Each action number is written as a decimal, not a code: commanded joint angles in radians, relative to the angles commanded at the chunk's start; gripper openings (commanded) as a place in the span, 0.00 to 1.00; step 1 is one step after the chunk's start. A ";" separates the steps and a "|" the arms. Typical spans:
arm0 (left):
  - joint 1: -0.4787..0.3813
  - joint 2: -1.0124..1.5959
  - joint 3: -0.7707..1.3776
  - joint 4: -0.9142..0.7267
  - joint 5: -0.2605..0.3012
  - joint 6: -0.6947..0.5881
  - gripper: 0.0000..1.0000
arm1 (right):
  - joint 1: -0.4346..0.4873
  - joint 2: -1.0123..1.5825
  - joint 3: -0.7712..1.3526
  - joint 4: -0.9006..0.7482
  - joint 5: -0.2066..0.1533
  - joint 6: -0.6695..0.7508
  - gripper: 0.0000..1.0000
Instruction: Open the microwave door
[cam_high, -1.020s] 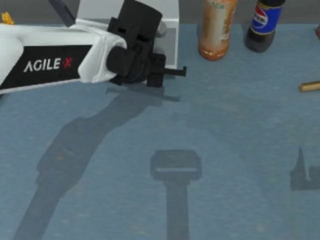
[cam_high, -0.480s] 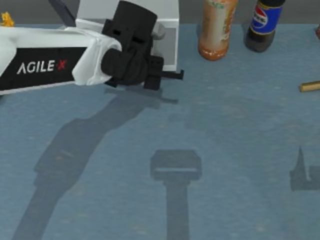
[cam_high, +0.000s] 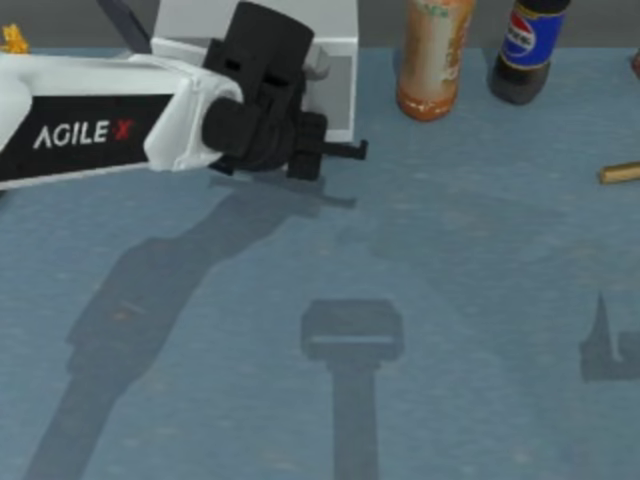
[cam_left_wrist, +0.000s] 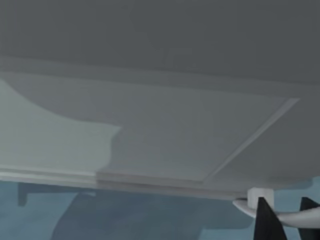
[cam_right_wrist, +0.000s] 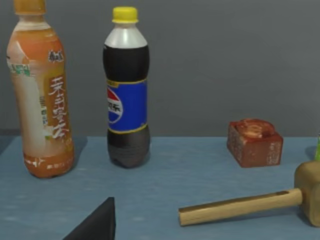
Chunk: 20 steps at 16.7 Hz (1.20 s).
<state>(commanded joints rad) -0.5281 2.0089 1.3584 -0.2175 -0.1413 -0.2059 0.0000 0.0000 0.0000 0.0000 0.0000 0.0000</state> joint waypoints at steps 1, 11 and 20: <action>0.000 0.000 0.000 0.000 0.000 0.000 0.00 | 0.000 0.000 0.000 0.000 0.000 0.000 1.00; 0.000 0.000 0.000 0.000 0.000 0.000 0.00 | 0.000 0.000 0.000 0.000 0.000 0.000 1.00; 0.001 -0.011 -0.016 0.007 0.020 0.016 0.00 | 0.000 0.000 0.000 0.000 0.000 0.000 1.00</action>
<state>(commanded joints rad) -0.5275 1.9980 1.3419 -0.2101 -0.1212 -0.1903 0.0000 0.0000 0.0000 0.0000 0.0000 0.0000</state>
